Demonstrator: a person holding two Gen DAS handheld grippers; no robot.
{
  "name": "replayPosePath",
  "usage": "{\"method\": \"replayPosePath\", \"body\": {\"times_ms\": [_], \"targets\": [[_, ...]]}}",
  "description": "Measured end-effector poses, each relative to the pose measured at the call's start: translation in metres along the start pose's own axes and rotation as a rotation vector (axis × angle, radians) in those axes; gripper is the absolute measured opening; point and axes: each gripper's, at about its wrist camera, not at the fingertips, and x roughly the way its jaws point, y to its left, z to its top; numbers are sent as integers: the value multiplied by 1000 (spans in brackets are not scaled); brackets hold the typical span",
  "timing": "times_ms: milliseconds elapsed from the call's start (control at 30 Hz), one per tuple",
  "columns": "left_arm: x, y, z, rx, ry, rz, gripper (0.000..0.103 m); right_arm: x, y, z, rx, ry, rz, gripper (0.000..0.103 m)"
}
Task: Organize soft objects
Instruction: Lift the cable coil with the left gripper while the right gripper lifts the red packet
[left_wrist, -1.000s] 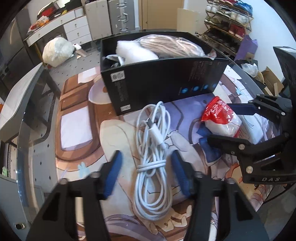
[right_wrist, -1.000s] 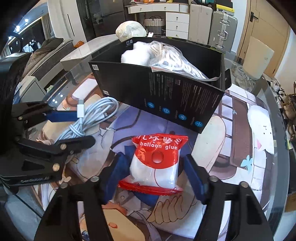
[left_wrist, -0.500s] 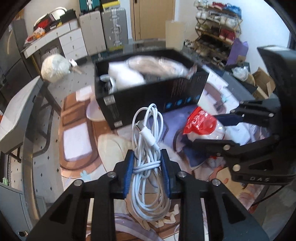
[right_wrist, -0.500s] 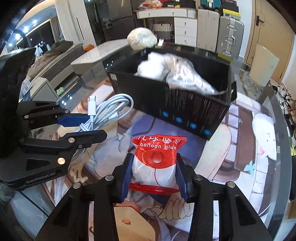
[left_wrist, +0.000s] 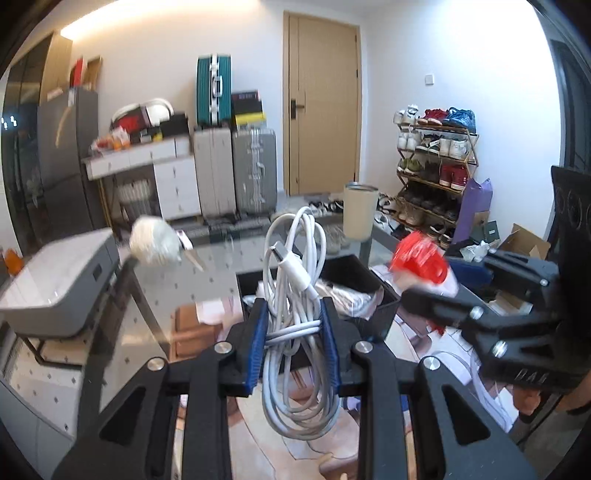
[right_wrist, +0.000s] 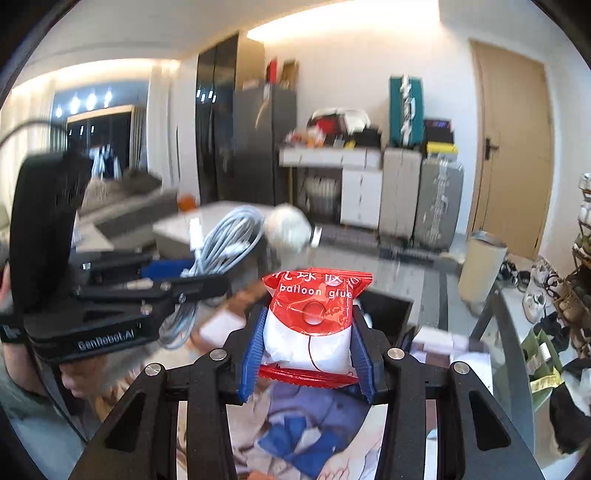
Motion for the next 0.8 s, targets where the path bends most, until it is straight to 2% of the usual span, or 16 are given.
{"method": "replayPosePath", "body": {"times_ms": [100,167,433,533,600,667,733,800], "targets": [[-8,1,3,12,-56,14,26,-12,-3,1,1,-61,-23,43],[-10,4,1,11,-63,12,26,-15,-3,1,-5,-79,-37,43],[-10,7,1,-20,-70,-10,25,-14,6,8,-10,-86,-25,43],[-17,6,5,-35,-104,-36,20,-13,7,8,-7,-83,-27,43],[-18,5,6,-37,-112,-49,19,-9,6,7,11,-64,-29,43],[-14,3,6,-24,-95,-56,19,-6,4,4,31,-35,-21,43],[1,5,3,-18,-13,-45,21,-3,6,3,23,11,-33,43],[17,5,-4,-26,74,-56,26,14,0,-1,37,146,-15,43]]}}
